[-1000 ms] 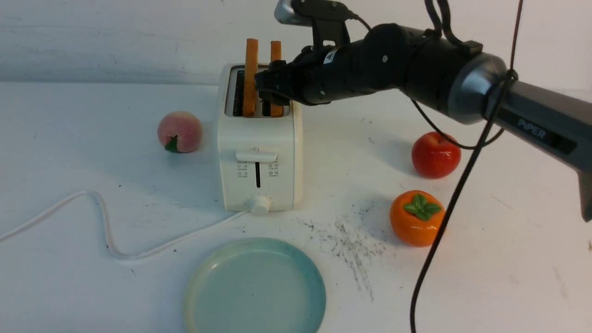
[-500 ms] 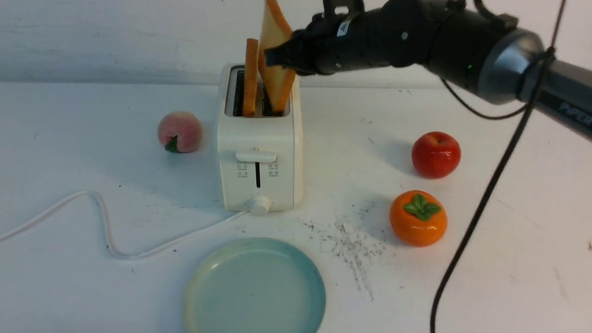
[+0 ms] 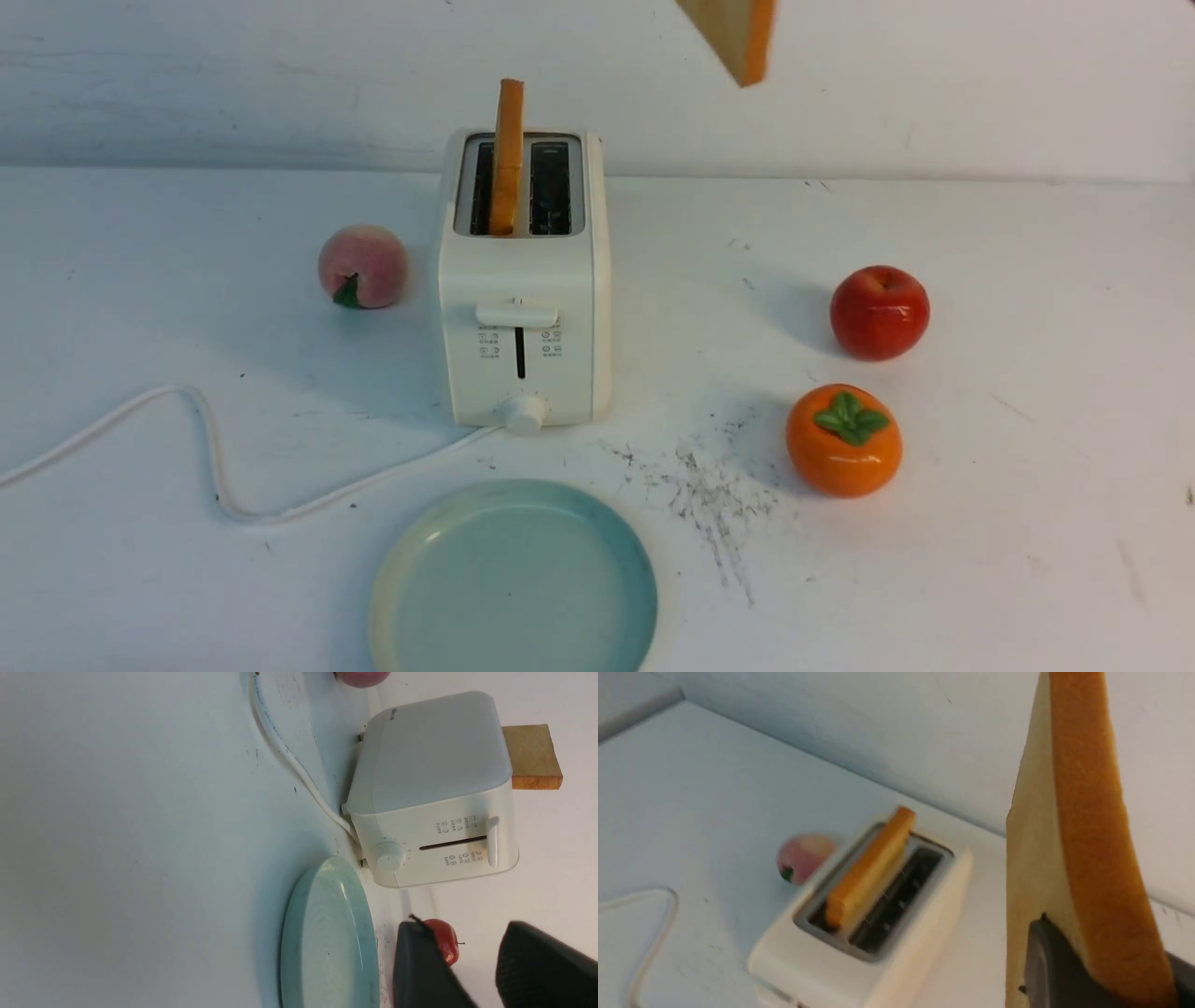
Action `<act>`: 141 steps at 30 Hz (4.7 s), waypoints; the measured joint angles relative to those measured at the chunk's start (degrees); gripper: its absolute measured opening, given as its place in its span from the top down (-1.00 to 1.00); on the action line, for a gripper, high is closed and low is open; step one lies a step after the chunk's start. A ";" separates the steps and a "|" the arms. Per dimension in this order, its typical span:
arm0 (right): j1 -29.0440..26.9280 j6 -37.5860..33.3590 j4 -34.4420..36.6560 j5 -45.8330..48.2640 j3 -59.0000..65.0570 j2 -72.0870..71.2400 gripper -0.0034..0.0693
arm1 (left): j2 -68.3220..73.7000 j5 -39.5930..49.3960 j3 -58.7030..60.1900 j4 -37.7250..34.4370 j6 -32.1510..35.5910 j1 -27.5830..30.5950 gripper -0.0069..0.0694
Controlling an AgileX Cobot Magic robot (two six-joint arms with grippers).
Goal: Take toasted bread from bread machine on white table place on plate.
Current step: 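Place the held slice of bread on top of the slice on the plate with the right gripper, then reach for a toast slice standing in the toaster with the left gripper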
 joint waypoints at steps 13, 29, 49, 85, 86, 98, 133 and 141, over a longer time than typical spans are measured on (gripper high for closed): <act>-6.96 -0.26 10.12 24.73 4.97 -2.91 0.66 | 0.00 2.92 0.00 0.00 0.00 0.00 0.19; -6.82 -36.22 70.06 16.64 45.07 0.77 0.66 | 0.00 2.92 0.00 0.01 0.00 0.00 0.19; 1.01 -50.83 80.26 0.85 46.06 16.16 0.40 | 0.00 3.14 0.00 0.01 0.00 0.00 0.19; 0.76 -17.92 29.88 20.26 25.83 11.46 -0.69 | 0.00 1.33 0.00 -2.06 -0.24 0.00 0.19; 0.76 -17.13 29.01 21.24 24.91 11.46 -0.66 | 0.00 0.42 0.00 -2.95 -0.18 0.00 0.19; 0.65 2.26 -0.16 23.27 19.22 4.65 0.86 | 6.12 1.96 -17.22 -7.70 16.39 0.00 0.58; 0.53 7.50 9.75 12.88 66.53 -37.71 0.93 | 120.21 50.79 -140.46 17.23 23.40 -15.73 0.68; 0.53 7.50 9.09 9.69 66.58 -37.71 0.93 | 122.38 50.83 -143.30 23.33 22.88 -20.55 -0.12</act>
